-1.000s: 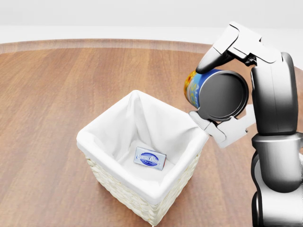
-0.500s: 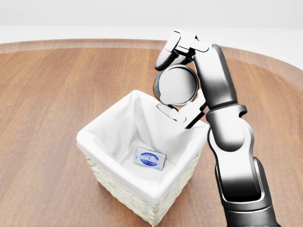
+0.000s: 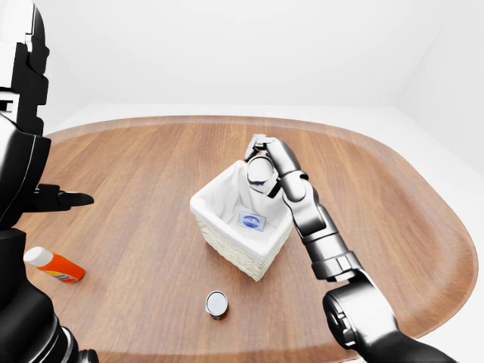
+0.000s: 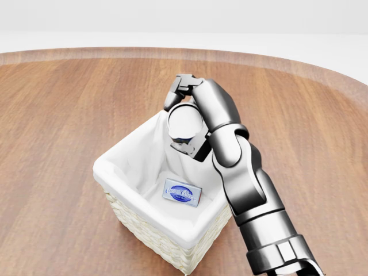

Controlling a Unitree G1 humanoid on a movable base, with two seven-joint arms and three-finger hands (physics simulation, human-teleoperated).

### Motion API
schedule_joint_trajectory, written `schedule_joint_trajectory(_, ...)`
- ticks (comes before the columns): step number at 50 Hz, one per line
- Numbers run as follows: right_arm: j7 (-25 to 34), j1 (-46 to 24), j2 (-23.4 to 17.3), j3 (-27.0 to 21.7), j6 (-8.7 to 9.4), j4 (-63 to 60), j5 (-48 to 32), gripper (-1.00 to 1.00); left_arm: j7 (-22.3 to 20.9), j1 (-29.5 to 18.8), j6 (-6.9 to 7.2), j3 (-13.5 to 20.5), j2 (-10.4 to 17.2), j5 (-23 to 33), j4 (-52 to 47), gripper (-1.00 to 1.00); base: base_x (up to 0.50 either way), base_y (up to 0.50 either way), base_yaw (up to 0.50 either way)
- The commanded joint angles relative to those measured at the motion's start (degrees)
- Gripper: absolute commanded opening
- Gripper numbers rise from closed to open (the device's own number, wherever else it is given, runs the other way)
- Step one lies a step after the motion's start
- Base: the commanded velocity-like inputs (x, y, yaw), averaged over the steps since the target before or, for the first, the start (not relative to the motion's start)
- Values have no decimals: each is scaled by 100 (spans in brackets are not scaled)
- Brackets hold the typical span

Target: Pick up the alphabet soup and the cream cheese box, and put them in the basket.

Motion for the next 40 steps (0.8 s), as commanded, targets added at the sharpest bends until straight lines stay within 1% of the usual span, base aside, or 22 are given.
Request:
schedule_joint_trajectory(1,-168,-735,102,11,0,1476,-131,-100,8,4,0,-6,-5,-6,5,100,0,0,0)
schedule_joint_trajectory(3,-116,-835,137,59,0,1604,-216,-100,-54,-36,0,-16,27,25,-18,100,0,0,0)
schedule_joint_trajectory(6,-52,-918,170,71,0,1621,-294,-100,-18,-27,0,-12,16,10,12,100,0,0,0)
schedule_joint_trajectory(8,70,-973,184,91,0,1670,-353,-100,-113,-63,0,-7,58,34,-29,100,0,0,0)
schedule_joint_trajectory(9,92,-983,191,90,0,1689,-379,-100,-42,-28,0,-8,21,7,-8,100,0,0,0)
schedule_joint_trajectory(15,44,-1197,147,-8,0,2143,-325,-100,-96,-52,0,7,53,26,-12,100,0,0,0)
schedule_joint_trajectory(19,48,-1254,120,-59,0,2357,-195,-100,-58,-38,0,-9,36,19,-1,100,0,0,0)
schedule_joint_trajectory(22,9,-1276,116,-56,0,2515,-136,-100,-133,-75,0,-6,76,43,-22,100,0,0,0)
schedule_joint_trajectory(27,-72,-1296,135,-50,0,2807,-35,-100,-54,-35,0,-4,31,13,-9,100,0,0,0)
schedule_joint_trajectory(40,38,-1125,159,8,0,2441,-40,-100,-35,-24,0,2,28,-12,-13,100,0,0,0)
